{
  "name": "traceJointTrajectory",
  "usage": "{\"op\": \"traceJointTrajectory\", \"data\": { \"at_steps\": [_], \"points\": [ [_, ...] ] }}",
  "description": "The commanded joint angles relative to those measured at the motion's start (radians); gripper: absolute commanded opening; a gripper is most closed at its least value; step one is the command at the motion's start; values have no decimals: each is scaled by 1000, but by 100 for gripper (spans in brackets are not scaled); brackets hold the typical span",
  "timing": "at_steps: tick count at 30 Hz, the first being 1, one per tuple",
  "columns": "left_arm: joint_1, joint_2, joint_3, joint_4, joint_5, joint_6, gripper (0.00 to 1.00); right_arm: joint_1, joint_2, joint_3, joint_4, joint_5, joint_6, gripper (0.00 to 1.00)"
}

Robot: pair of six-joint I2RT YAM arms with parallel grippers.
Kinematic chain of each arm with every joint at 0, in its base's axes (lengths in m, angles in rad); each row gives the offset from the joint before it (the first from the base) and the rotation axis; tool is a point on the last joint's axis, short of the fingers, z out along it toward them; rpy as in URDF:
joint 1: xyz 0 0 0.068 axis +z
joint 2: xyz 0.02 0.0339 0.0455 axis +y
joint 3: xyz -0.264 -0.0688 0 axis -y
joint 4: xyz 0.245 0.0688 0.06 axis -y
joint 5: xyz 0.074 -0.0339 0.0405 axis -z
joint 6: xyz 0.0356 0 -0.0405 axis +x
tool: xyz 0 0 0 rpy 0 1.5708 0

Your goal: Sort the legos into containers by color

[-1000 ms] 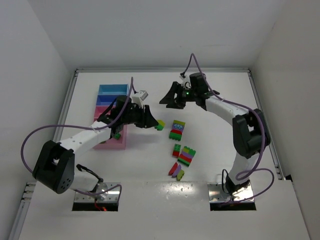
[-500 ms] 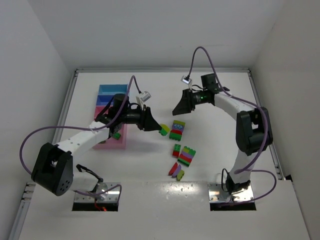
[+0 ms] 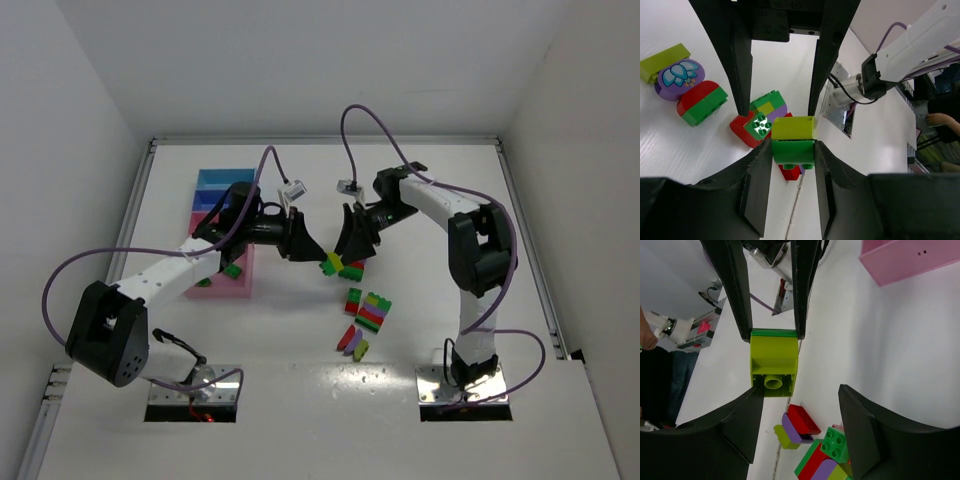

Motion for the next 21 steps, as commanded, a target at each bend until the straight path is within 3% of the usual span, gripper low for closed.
{"op": "traceJointTrajectory", "data": {
  "at_steps": [1, 21],
  "points": [
    [11, 3, 32, 41, -39, 21, 24, 12, -34, -7, -139, -45, -124, 62],
    [11, -25, -14, -11, -102, 81, 22, 3, -108, 75, -139, -91, 6, 60]
  ]
}}
